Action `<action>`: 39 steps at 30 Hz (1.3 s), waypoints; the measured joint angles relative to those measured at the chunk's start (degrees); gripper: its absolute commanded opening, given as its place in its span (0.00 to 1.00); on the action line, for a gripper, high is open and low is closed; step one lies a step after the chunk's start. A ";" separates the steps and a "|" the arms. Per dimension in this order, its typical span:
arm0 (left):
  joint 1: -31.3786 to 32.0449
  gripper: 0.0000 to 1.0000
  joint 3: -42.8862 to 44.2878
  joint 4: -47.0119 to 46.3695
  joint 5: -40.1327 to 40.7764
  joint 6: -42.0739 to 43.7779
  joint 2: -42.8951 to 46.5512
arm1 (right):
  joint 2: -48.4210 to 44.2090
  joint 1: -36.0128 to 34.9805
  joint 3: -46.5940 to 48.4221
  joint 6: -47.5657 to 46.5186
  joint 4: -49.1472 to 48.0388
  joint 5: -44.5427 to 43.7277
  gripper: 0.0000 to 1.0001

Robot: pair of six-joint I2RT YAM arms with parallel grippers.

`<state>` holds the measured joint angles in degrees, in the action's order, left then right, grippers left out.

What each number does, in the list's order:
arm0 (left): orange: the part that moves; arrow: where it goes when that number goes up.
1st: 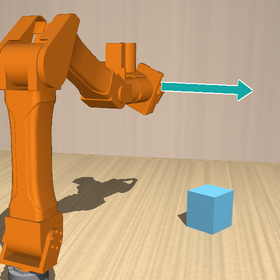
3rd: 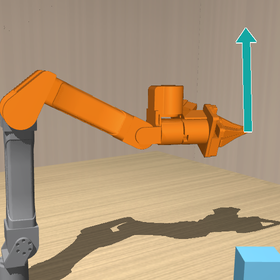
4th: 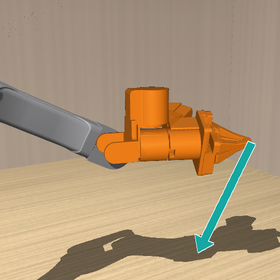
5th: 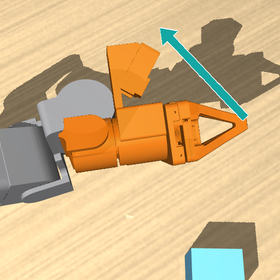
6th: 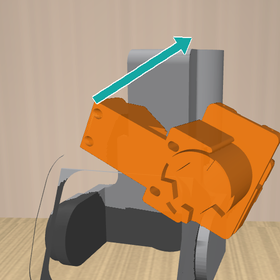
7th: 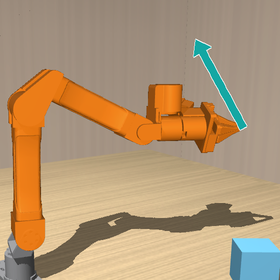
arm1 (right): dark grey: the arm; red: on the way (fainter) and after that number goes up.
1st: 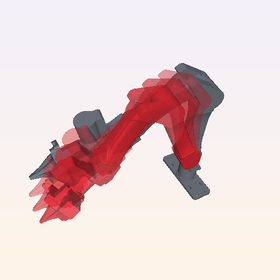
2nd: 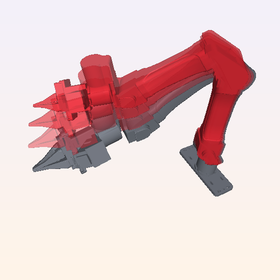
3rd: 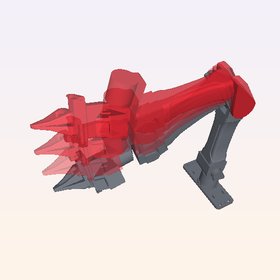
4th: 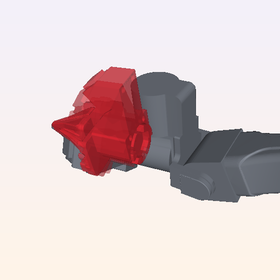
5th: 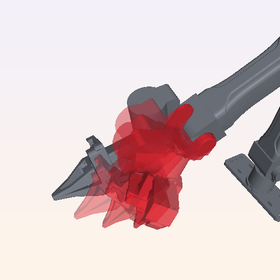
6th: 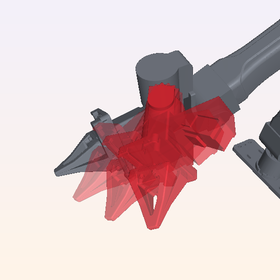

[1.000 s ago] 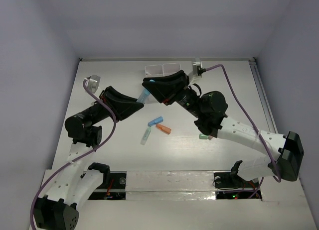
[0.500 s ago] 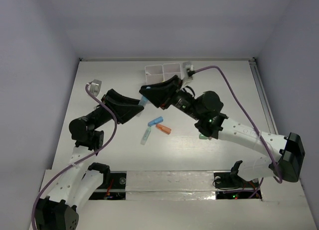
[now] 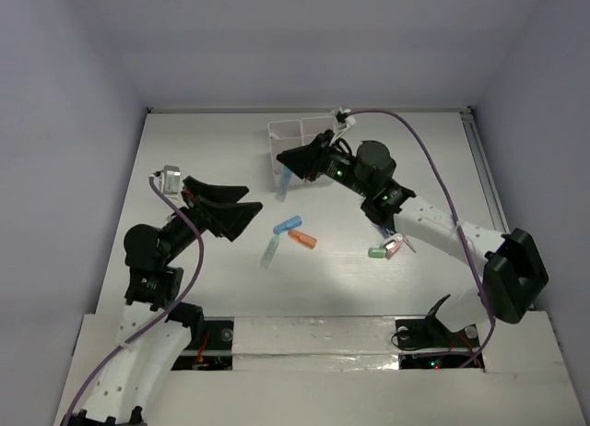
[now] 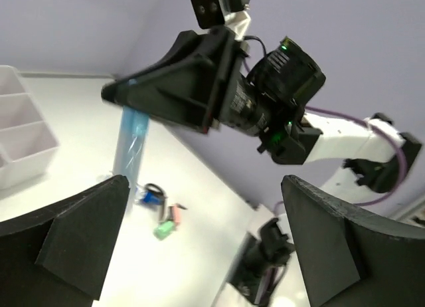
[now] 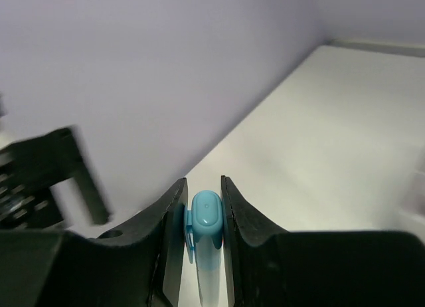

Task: Sort the stationery into containers
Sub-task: Place the pen in the storage box.

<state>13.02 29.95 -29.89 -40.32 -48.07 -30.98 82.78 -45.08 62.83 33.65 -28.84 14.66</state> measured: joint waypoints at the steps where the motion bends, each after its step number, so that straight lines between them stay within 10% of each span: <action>1: 0.00 0.99 0.59 2.97 1.03 2.10 1.07 | 0.61 1.70 0.00 0.28 -0.07 0.00 0.00; 14: 0.74 0.99 8.61 32.87 18.14 24.79 0.98 | 10.60 7.96 0.31 -4.00 -2.25 -3.50 0.00; 39: 2.01 0.99 7.02 37.22 19.76 27.21 -3.96 | 35.93 11.80 15.82 -11.74 -14.08 -12.39 0.00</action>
<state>15.03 36.97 7.33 -20.56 -20.86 -34.94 118.72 -33.28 78.65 21.91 -42.92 2.26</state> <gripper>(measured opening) 0.989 0.299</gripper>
